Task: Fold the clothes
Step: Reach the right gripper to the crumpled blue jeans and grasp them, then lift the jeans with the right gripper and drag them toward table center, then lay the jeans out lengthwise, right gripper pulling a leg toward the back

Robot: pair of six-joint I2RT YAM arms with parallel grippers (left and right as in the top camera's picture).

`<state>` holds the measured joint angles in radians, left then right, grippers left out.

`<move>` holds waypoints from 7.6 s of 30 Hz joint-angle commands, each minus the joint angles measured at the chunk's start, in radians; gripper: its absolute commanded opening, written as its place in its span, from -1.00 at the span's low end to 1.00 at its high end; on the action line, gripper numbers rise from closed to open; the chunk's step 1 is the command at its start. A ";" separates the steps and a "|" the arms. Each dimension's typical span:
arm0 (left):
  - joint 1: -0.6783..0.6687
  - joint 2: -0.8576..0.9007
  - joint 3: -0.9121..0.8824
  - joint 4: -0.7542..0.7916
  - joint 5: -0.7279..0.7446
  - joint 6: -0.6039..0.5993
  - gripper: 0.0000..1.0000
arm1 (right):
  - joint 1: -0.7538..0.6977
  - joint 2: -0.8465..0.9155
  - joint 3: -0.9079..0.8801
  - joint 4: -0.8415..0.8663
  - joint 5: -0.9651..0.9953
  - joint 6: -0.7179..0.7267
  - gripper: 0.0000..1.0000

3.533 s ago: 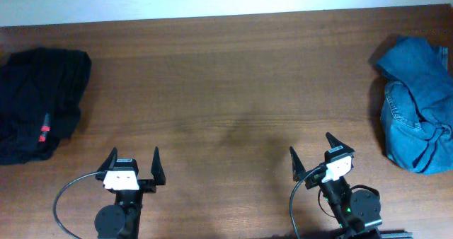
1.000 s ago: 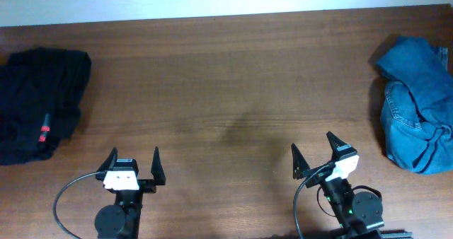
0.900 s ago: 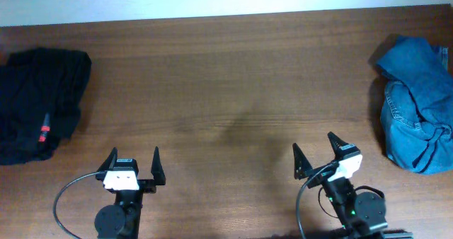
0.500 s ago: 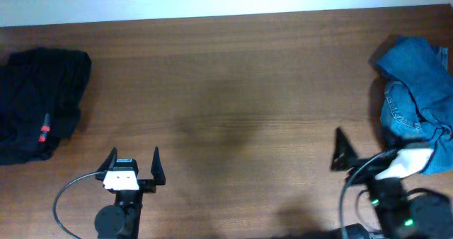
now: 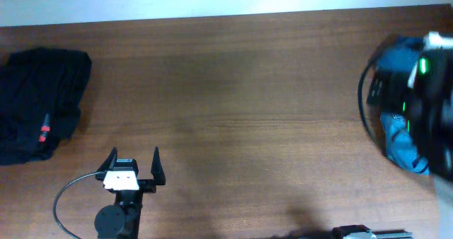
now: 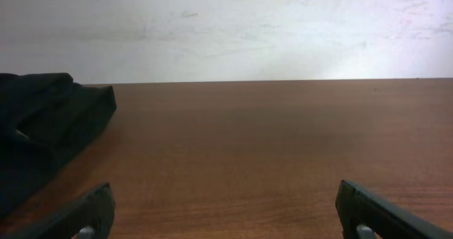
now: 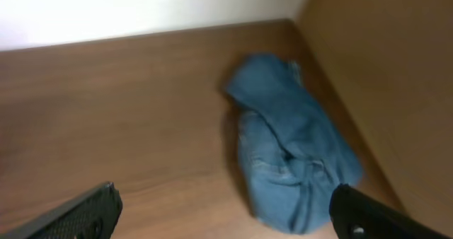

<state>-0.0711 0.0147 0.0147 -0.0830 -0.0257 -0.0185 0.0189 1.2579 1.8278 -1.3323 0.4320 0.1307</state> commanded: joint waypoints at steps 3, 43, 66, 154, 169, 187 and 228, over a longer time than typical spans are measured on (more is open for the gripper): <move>0.004 -0.009 -0.006 0.000 0.011 0.015 0.99 | -0.215 0.210 0.091 -0.005 -0.149 -0.003 0.98; 0.004 -0.009 -0.005 0.000 0.011 0.015 0.99 | -0.484 1.015 0.090 0.244 -0.208 0.018 0.86; 0.004 -0.009 -0.005 0.000 0.011 0.015 0.99 | -0.368 0.868 0.743 -0.133 -0.644 -0.145 -0.92; 0.004 -0.009 0.333 -0.077 0.280 -0.043 0.99 | 0.659 0.995 0.537 0.188 -0.939 -0.698 -0.92; 0.004 -0.009 0.369 -0.129 0.280 -0.040 0.99 | 0.679 0.993 0.513 0.740 -0.641 -0.539 -0.92; 0.004 -0.009 0.369 -0.060 0.280 -0.033 0.99 | 0.745 1.078 0.455 0.542 -0.804 -0.541 -0.92; 0.004 0.280 0.380 -0.112 0.220 -0.096 0.99 | 0.351 0.806 0.486 0.156 -0.460 0.002 0.79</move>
<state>-0.0711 0.1925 0.3706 -0.2077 0.2268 -0.0521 0.4423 2.0632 2.3077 -1.1446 -0.0921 -0.0189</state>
